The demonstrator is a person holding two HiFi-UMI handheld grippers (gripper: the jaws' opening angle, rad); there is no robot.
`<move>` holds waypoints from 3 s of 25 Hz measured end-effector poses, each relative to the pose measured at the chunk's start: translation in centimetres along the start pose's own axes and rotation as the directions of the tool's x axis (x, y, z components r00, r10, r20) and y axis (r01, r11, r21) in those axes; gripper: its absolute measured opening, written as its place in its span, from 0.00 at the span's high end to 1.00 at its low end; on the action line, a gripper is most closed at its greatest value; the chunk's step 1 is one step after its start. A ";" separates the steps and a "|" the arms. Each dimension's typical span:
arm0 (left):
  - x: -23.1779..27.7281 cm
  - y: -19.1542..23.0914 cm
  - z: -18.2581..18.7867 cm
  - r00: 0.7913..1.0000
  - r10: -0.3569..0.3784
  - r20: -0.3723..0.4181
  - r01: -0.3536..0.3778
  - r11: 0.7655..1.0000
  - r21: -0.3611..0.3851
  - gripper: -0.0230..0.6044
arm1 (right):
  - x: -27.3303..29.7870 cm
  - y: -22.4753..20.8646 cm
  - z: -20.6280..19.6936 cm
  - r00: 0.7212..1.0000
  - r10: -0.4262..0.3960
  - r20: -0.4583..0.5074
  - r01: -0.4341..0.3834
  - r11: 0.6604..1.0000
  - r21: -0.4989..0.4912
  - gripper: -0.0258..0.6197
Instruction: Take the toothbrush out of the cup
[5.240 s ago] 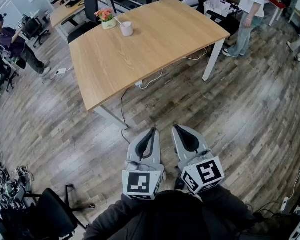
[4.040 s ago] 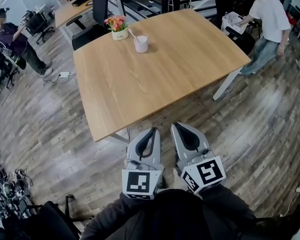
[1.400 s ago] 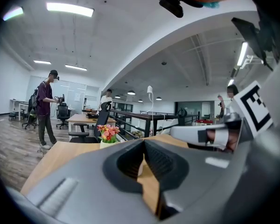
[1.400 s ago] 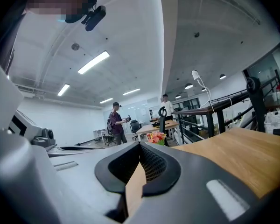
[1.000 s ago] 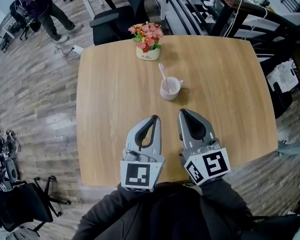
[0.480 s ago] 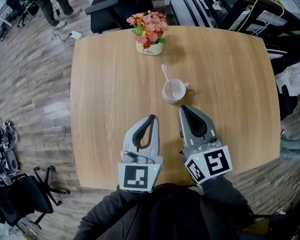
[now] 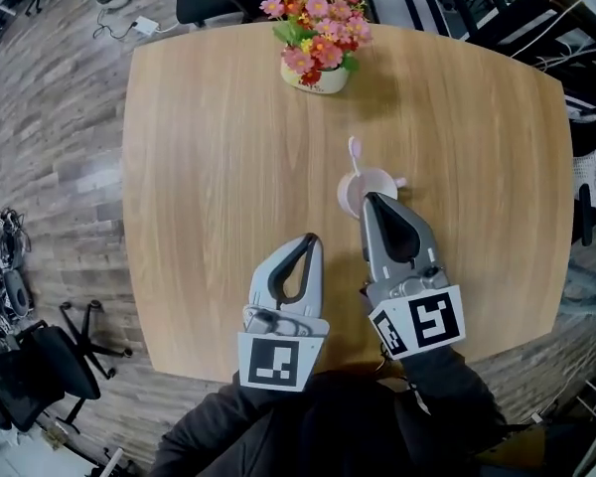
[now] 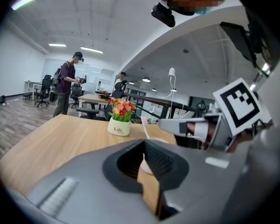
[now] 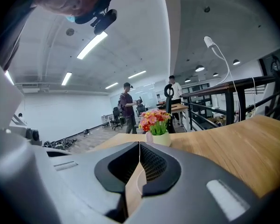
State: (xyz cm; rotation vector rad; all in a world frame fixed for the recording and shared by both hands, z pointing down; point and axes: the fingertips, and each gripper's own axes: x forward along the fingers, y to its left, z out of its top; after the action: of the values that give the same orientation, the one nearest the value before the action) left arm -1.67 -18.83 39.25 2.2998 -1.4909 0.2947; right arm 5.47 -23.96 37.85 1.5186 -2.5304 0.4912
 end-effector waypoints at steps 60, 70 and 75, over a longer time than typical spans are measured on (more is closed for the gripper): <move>2.3 1.8 -3.1 0.999 -0.037 -0.024 0.033 0.990 -0.138 0.95 | 5.2 -1.1 -1.9 0.983 0.013 -0.185 -0.049 0.980 -0.191 0.79; 2.6 2.1 -3.5 0.998 -0.052 -0.024 0.048 0.986 -0.161 0.95 | 6.2 -1.5 -2.3 0.967 0.002 -0.254 -0.055 0.978 -0.201 0.77; 2.7 2.3 -3.2 0.999 -0.053 -0.015 0.050 0.985 -0.167 0.95 | 6.5 -1.2 -2.3 0.958 0.004 -0.285 -0.071 0.972 -0.225 0.77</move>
State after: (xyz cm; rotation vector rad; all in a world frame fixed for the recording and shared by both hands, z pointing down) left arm -2.55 -20.49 43.64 2.1926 -1.3894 0.1701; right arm 3.32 -29.09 42.11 1.2220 -2.3059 0.3694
